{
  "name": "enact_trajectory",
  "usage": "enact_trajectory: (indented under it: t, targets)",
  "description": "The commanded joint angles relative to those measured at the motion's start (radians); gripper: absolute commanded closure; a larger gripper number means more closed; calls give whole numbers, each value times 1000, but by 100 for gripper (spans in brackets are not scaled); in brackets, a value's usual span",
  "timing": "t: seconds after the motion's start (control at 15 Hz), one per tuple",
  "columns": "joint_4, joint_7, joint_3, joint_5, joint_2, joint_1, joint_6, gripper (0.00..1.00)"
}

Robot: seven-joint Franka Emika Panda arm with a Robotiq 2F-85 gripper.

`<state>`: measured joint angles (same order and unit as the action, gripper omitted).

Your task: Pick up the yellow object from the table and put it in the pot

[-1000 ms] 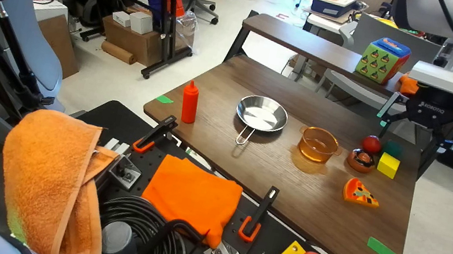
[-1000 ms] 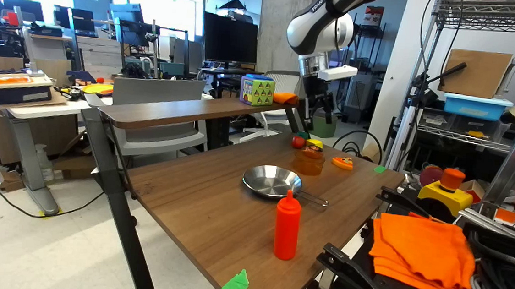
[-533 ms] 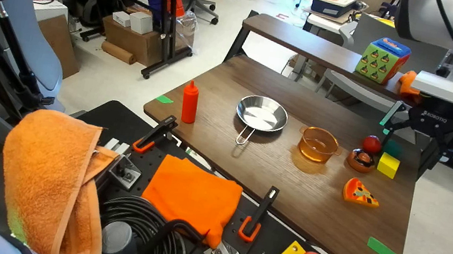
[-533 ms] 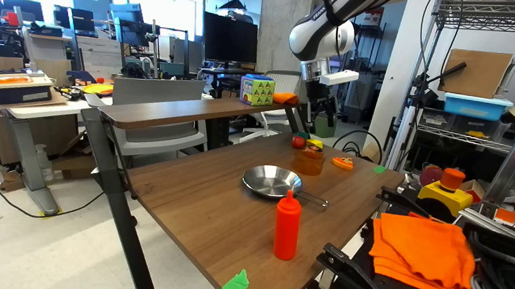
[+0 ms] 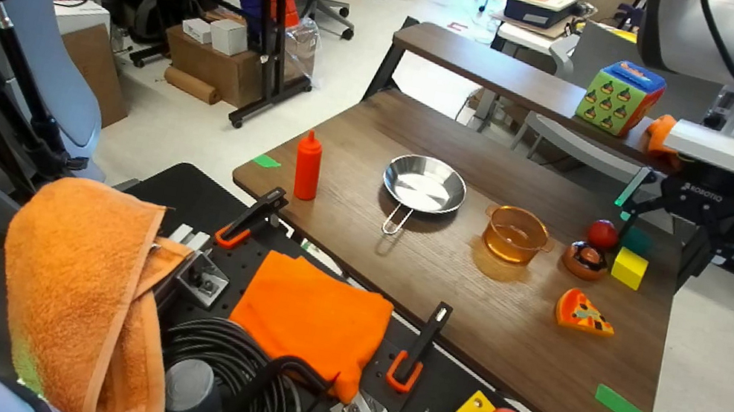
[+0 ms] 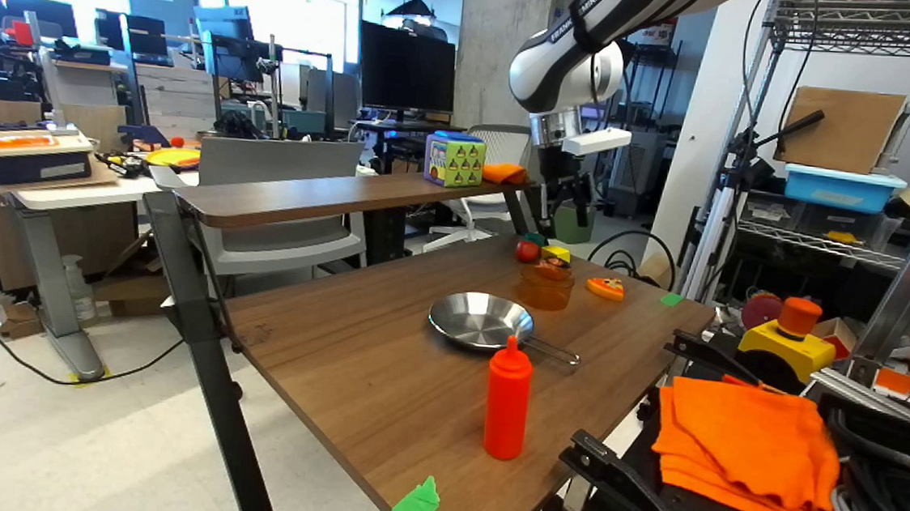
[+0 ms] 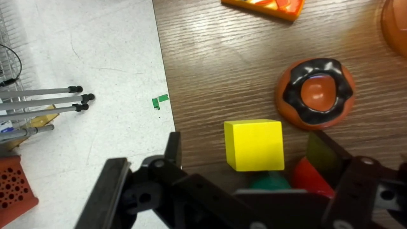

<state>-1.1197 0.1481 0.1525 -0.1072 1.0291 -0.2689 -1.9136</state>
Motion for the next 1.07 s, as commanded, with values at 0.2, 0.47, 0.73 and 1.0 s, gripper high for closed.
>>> enact_trajectory:
  t: [0.2, 0.47, 0.73, 1.0]
  targets:
    - [42, -7, 3, -10, 35, -4, -72, 0]
    - [32, 14, -1, -11, 35, -7, -95, 0]
    - [37, 39, -3, -16, 39, -7, -70, 0]
    - [36, 33, 3, -23, 43, -2, -74, 0]
